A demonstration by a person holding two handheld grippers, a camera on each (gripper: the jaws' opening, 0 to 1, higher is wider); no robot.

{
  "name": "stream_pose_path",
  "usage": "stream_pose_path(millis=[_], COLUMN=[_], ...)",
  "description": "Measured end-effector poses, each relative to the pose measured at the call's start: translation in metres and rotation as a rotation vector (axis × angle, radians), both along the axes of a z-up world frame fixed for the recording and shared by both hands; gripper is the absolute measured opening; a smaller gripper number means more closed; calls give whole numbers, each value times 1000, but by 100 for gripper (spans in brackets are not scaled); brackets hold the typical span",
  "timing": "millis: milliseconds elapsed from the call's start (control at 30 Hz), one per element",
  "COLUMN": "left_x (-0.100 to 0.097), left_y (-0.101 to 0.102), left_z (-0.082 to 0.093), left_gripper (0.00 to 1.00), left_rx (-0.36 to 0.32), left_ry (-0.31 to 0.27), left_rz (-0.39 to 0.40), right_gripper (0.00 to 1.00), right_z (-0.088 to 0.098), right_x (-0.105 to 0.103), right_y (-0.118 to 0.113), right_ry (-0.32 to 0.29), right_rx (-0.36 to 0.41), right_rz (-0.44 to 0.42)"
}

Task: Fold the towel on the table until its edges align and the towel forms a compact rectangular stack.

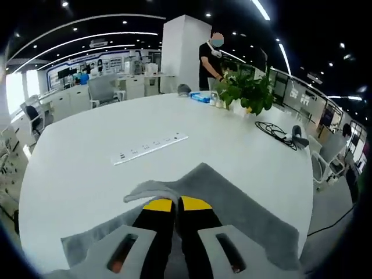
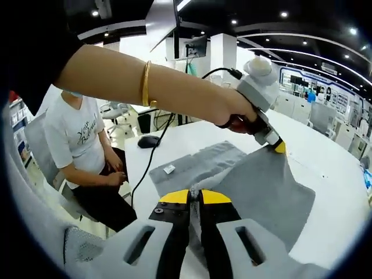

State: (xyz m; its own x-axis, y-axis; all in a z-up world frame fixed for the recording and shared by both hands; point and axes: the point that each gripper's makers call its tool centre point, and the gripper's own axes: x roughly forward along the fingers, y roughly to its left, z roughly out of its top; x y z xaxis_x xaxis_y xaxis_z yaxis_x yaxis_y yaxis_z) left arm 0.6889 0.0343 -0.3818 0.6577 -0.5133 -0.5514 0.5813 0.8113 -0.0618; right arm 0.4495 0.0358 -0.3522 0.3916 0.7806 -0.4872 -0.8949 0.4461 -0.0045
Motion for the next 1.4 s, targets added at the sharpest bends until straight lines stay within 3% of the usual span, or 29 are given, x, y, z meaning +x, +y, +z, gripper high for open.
stream_pose_path(millis=[67, 267, 433, 533, 867, 1000, 1167, 1400], left_x=[-4, -7, -4, -9, -15, -16, -18, -21], left_y=[5, 34, 67, 76, 115, 134, 161, 190], left_z=[12, 26, 24, 28, 46, 33, 4, -31], left_gripper=[3, 3, 3, 3, 3, 3, 2, 1], left_rx=[11, 20, 24, 23, 23, 62, 37, 43], left_ry=[-17, -47, -43, -39, -106, -106, -71, -40], left_rz=[-5, 16, 48, 65, 73, 93, 165, 239], right_gripper=[3, 3, 3, 3, 3, 3, 3, 3], right_z=[4, 12, 18, 19, 21, 6, -25, -52], right_x=[-2, -2, -6, -8, -18, -21, -23, -27], right_y=[9, 35, 54, 66, 112, 127, 142, 167], right_ry=[3, -8, -13, -20, -33, -24, 29, 85], right_rx=[10, 31, 45, 47, 50, 23, -11, -35], right_rz=[17, 62, 93, 121, 215, 245, 256, 265])
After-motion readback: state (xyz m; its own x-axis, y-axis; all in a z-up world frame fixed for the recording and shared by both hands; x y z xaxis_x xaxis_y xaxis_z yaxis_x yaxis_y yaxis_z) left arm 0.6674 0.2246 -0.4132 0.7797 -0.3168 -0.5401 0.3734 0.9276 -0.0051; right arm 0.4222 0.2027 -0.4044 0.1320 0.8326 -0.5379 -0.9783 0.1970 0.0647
